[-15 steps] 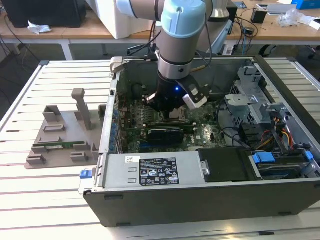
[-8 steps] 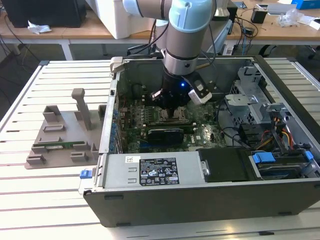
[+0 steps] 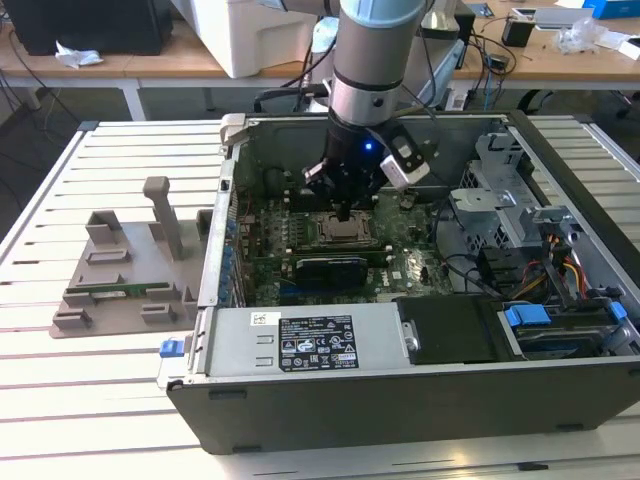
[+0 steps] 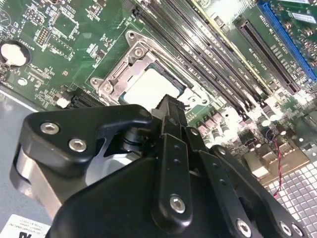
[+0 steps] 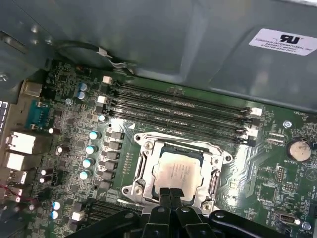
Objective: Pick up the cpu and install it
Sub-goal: 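Install the second cpu locking lever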
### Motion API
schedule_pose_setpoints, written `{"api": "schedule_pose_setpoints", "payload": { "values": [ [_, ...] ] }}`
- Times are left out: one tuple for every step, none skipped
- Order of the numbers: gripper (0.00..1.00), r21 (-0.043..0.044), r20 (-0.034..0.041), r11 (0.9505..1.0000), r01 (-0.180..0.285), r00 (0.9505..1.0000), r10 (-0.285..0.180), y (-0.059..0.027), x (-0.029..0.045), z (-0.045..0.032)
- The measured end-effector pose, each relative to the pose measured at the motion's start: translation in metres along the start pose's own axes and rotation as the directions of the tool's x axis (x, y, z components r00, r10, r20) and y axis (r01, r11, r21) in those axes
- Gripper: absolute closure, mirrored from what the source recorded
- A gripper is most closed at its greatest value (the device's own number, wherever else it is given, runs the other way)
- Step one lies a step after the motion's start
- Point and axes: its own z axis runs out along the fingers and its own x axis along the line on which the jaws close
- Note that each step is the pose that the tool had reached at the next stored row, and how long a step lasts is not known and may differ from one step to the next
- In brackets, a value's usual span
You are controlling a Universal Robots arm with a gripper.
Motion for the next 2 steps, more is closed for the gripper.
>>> {"api": "schedule_pose_setpoints", "payload": {
  "values": [
    [0.89,0.0000,0.0000,1.0000,0.000,1.0000,0.000,0.0000,0.0000,-0.0001],
    [0.89,-0.0001,0.0000,1.0000,0.000,1.0000,0.000,0.0000,0.0000,-0.0001]
  ]
}}
